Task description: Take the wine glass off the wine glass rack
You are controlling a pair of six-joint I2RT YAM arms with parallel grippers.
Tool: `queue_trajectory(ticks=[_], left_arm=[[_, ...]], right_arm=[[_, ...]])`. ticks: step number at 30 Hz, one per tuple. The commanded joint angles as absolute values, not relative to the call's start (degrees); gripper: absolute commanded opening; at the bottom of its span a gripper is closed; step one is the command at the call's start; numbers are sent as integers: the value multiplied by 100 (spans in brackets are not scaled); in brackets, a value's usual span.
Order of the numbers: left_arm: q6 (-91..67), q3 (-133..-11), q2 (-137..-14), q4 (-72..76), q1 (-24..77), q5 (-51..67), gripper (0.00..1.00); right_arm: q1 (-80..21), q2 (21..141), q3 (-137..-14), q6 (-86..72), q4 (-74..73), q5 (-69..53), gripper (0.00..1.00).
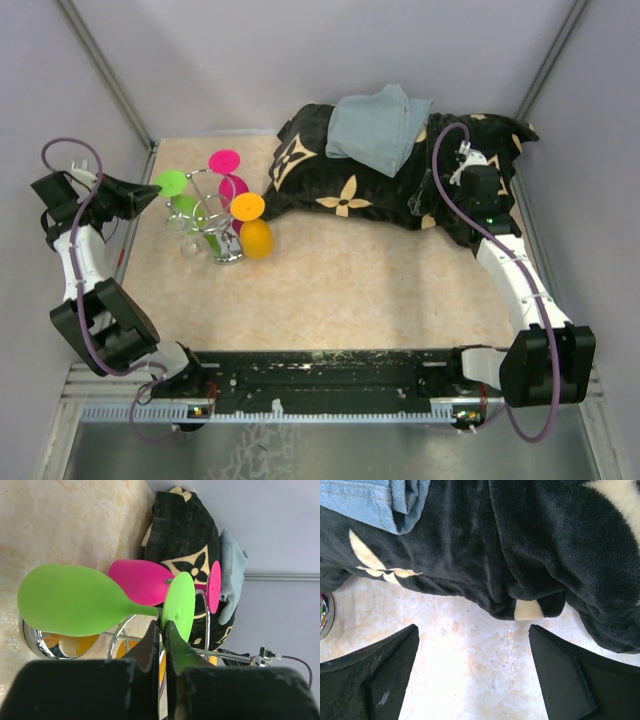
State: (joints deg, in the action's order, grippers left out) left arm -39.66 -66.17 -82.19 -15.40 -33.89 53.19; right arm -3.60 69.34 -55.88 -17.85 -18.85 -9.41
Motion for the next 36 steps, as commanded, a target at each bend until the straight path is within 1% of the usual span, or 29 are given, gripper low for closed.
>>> queue_trajectory(ticks=[1, 10, 20, 21, 22, 24, 26, 29, 32, 36], left_arm=[[-4125, -6624, -8157, -1307, -3417, 5402, 0], [-4871, -6428, -7912, -1049, -3493, 5665, 0], [-4986, -6259, -7814, -969, -3528, 5726, 0], [-4991, -6246, -7822, -941, -3531, 5741, 1], [-4999, -6240, -7836, -914, -3532, 5758, 5], [-5014, -6231, -7857, -862, -3528, 5799, 18], [-5027, -6240, -7871, -810, -3533, 5833, 28], [-5023, -6265, -7894, -778, -3525, 5860, 37], [-5028, -6271, -7906, -776, -3529, 5862, 40], [-5015, -6274, -7888, -826, -3523, 5864, 37]], right_arm=[[-334, 6873, -5707, -1801, -1586, -1028, 91], [-330, 6886, -5667, -1767, -1607, -1046, 91], [-332, 6922, -5710, -1758, -1614, -1106, 91], [-336, 6918, -5713, -1758, -1617, -1108, 91], [-334, 6917, -5708, -1751, -1617, -1111, 91], [-329, 6917, -5696, -1749, -1617, -1110, 91], [-331, 6922, -5701, -1749, -1617, -1129, 91], [-334, 6922, -5696, -1766, -1617, -1152, 91], [-332, 6911, -5681, -1775, -1617, -1163, 91], [-334, 6874, -5665, -1784, -1617, -1155, 91]])
